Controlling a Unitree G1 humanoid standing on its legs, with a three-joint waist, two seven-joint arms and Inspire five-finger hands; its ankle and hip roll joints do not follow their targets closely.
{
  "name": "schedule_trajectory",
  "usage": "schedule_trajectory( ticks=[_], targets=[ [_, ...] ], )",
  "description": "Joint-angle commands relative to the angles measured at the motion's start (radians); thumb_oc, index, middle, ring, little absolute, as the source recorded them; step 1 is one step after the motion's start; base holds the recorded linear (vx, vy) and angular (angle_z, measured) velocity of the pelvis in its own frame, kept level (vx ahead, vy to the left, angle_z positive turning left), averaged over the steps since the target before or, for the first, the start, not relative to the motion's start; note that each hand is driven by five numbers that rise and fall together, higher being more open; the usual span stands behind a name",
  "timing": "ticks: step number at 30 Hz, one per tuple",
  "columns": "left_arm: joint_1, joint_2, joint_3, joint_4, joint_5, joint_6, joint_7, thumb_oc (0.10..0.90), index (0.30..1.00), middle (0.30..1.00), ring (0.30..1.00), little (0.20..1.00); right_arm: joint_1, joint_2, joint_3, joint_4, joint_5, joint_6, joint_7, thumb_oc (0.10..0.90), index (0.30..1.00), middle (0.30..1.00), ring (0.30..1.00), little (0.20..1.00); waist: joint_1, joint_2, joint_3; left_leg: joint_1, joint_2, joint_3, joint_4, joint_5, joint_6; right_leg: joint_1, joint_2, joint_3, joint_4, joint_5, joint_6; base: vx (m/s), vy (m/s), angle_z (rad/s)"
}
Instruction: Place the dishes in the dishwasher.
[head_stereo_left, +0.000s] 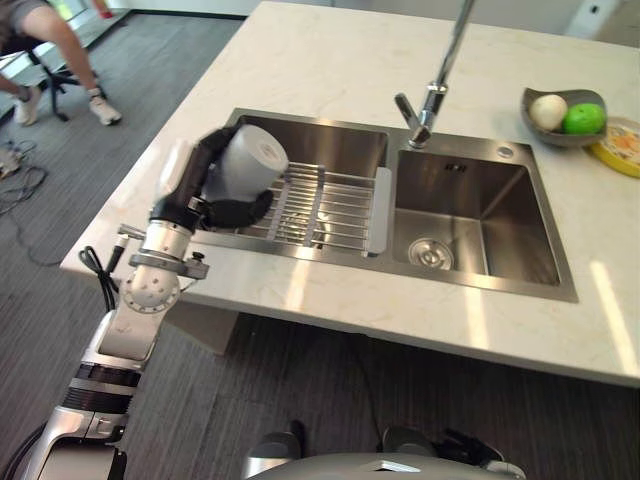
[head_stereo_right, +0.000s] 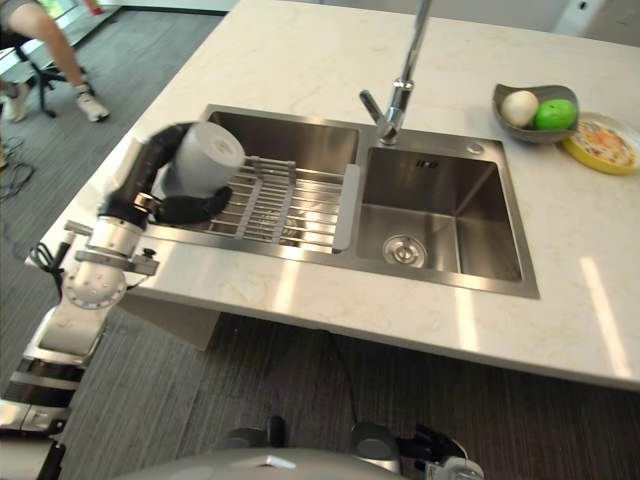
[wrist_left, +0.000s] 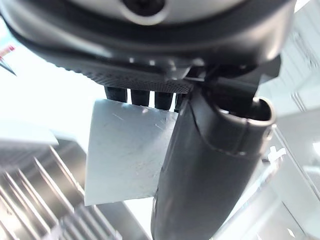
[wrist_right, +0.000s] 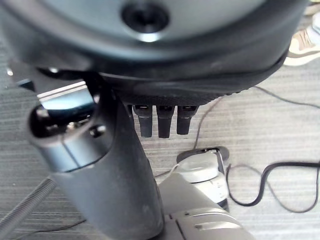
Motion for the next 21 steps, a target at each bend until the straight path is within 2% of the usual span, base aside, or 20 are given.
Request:
schedule_trajectory(
  ticks=[1,2,3,4,7,8,9,10,11,12,14,16,17,18,19,20,21],
  targets=[
    [-0.085,0.091,0.081,-0.069,-0.077,-0.099,0.061,0.4,0.3,0.3,0.3,0.3,0.044,0.016,0.02,-0.016,-0.006,-0.004,0.017,0.8,0.9,0.9,0.9,0.9,-0.031,-0.034,-0.108,-0.164,-0.07,-0.041,0.074,-0.018,-0.017,0.06,0.033,0.006,-0.106,0.092,-0.065,-0.15,-0.131,0.36],
    [-0.072,0.089,0.098,-0.057,-0.086,-0.1,0.068,0.4,0.3,0.3,0.3,0.3,0.049,0.015,0.021,-0.01,-0.006,-0.003,0.018,0.8,0.9,0.9,0.9,0.9,-0.027,-0.037,-0.107,-0.181,-0.069,-0.053,0.08,-0.003,-0.027,0.06,0.054,0.028,-0.13,0.091,-0.078,-0.2,-0.181,0.44],
    [-0.033,0.091,0.134,-0.053,-0.097,-0.104,0.069,0.4,0.3,0.3,0.3,0.3,0.048,0.014,0.021,-0.002,0.006,-0.005,0.017,0.8,0.9,0.9,0.9,0.9,-0.016,-0.036,-0.105,-0.201,-0.068,-0.077,0.076,0.021,-0.038,0.07,0.079,0.034,-0.169,0.077,-0.105,-0.28,-0.25,0.63],
    [-0.024,0.093,0.147,-0.046,-0.106,-0.105,0.074,0.4,0.3,0.3,0.3,0.3,0.045,0.014,0.02,-0.004,0.015,-0.005,0.016,0.8,0.9,0.9,0.9,0.9,-0.011,-0.03,-0.099,-0.216,-0.066,-0.098,0.072,0.046,-0.048,0.074,0.093,0.025,-0.18,0.07,-0.117,-0.29,-0.237,0.66],
    [-0.029,0.087,0.15,-0.041,-0.13,-0.105,0.075,0.4,0.3,0.3,0.3,0.3,0.036,0.0,0.009,-0.008,0.035,-0.012,0.004,0.8,0.9,0.9,0.9,0.9,-0.008,-0.008,-0.061,-0.284,-0.068,-0.161,0.057,0.126,-0.098,0.063,0.121,-0.037,-0.204,0.064,-0.139,-0.28,-0.137,0.9],
    [-0.035,0.077,0.147,-0.041,-0.127,-0.106,0.079,0.4,0.3,0.3,0.3,0.3,0.03,-0.008,-0.002,-0.01,0.038,-0.014,0.0,0.8,0.9,0.9,0.9,0.9,-0.019,-0.004,-0.043,-0.311,-0.066,-0.153,0.059,0.137,-0.108,0.061,0.116,-0.076,-0.21,0.061,-0.141,-0.32,-0.039,1.59],
    [-0.035,0.066,0.146,-0.046,-0.125,-0.106,0.078,0.4,0.3,0.3,0.3,0.3,0.028,-0.013,-0.011,-0.009,0.037,-0.013,-0.003,0.8,0.9,0.9,0.9,0.9,-0.026,0.0,-0.03,-0.325,-0.048,-0.105,0.062,0.137,-0.101,0.054,0.108,-0.107,-0.21,0.067,-0.14,-0.21,-0.015,1.32],
    [-0.035,0.066,0.146,-0.046,-0.125,-0.106,0.078,0.4,0.3,0.3,0.3,0.3,0.028,-0.013,-0.011,-0.009,0.037,-0.013,-0.003,0.8,0.9,0.9,0.9,0.9,-0.026,0.0,-0.03,-0.325,-0.048,-0.105,0.062,0.137,-0.101,0.054,0.108,-0.107,-0.21,0.067,-0.14,-0.18,0.03,1.0],
    [-0.029,0.055,0.146,-0.053,-0.119,-0.105,0.075,0.4,0.3,0.3,0.3,0.3,0.025,-0.017,-0.02,-0.003,0.036,-0.012,-0.006,0.8,0.9,0.9,0.9,0.9,-0.031,0.003,-0.025,-0.323,-0.022,-0.042,0.067,0.128,-0.094,0.046,0.098,-0.14,-0.214,0.076,-0.136,-0.18,0.076,0.67],
    [0.004,0.044,0.161,-0.066,-0.113,-0.108,0.063,0.4,0.3,0.3,0.3,0.3,0.032,-0.022,-0.042,0.016,0.032,-0.005,-0.004,0.8,0.9,0.9,0.9,0.9,-0.033,0.001,-0.023,-0.298,0.03,0.039,0.09,0.093,-0.099,0.044,0.07,-0.202,-0.226,0.091,-0.127,-0.22,0.107,0.88],
    [0.041,0.04,0.178,-0.076,-0.113,-0.112,0.051,0.4,0.3,0.3,0.3,0.3,0.042,-0.025,-0.052,0.029,0.026,0.002,0.005,0.8,0.9,0.9,0.9,0.9,-0.036,-0.001,-0.031,-0.269,0.058,0.041,0.098,0.079,-0.109,0.05,0.044,-0.259,-0.236,0.107,-0.128,-0.14,0.13,0.54],
    [0.051,0.028,0.183,-0.074,-0.113,-0.114,0.052,0.4,0.3,0.3,0.3,0.3,0.047,-0.022,-0.054,0.025,0.021,0.003,0.013,0.8,0.9,0.9,0.9,0.9,-0.044,-0.008,-0.038,-0.24,0.119,0.07,0.11,0.072,-0.123,0.054,0.013,-0.32,-0.24,0.115,-0.131,-0.09,0.125,0.34],
    [0.051,0.028,0.183,-0.074,-0.113,-0.114,0.052,0.4,0.3,0.3,0.3,0.3,0.047,-0.022,-0.054,0.025,0.021,0.003,0.013,0.8,0.9,0.9,0.9,0.9,-0.044,-0.008,-0.038,-0.24,0.119,0.07,0.11,0.072,-0.123,0.054,0.013,-0.32,-0.24,0.115,-0.131,-0.1,0.188,0.82],
    [0.06,0.013,0.186,-0.081,-0.11,-0.117,0.044,0.4,0.3,0.3,0.3,0.3,0.052,-0.019,-0.053,0.007,0.013,-0.003,0.021,0.8,0.9,0.9,0.9,0.9,-0.063,-0.012,-0.051,-0.187,0.213,0.172,0.109,0.066,-0.141,0.054,-0.012,-0.384,-0.245,0.121,-0.126,-0.03,0.206,0.95],
    [0.065,0.008,0.184,-0.084,-0.11,-0.118,0.037,0.4,0.3,0.3,0.3,0.3,0.056,-0.019,-0.055,-0.004,0.012,-0.006,0.022,0.8,0.9,0.9,0.9,0.9,-0.077,-0.01,-0.061,-0.147,0.262,0.218,0.105,0.06,-0.168,0.068,-0.015,-0.404,-0.254,0.112,-0.121,-0.07,0.323,1.25],
    [0.061,0.005,0.174,-0.091,-0.11,-0.122,0.031,0.4,0.3,0.3,0.3,0.3,0.056,-0.021,-0.06,-0.015,0.013,-0.012,0.022,0.8,0.9,0.9,0.9,0.9,-0.092,-0.009,-0.07,-0.126,0.305,0.278,0.102,0.08,-0.183,0.068,-0.026,-0.434,-0.26,0.119,-0.119,-0.02,0.263,1.15],
    [0.054,0.001,0.159,-0.095,-0.116,-0.124,0.023,0.4,0.3,0.3,0.3,0.3,0.059,-0.025,-0.067,-0.021,0.016,-0.014,0.018,0.8,0.9,0.9,0.9,0.9,-0.103,-0.003,-0.083,-0.108,0.33,0.318,0.081,0.098,-0.2,0.072,-0.028,-0.462,-0.274,0.125,-0.119,-0.05,0.305,1.25]
  ],
)
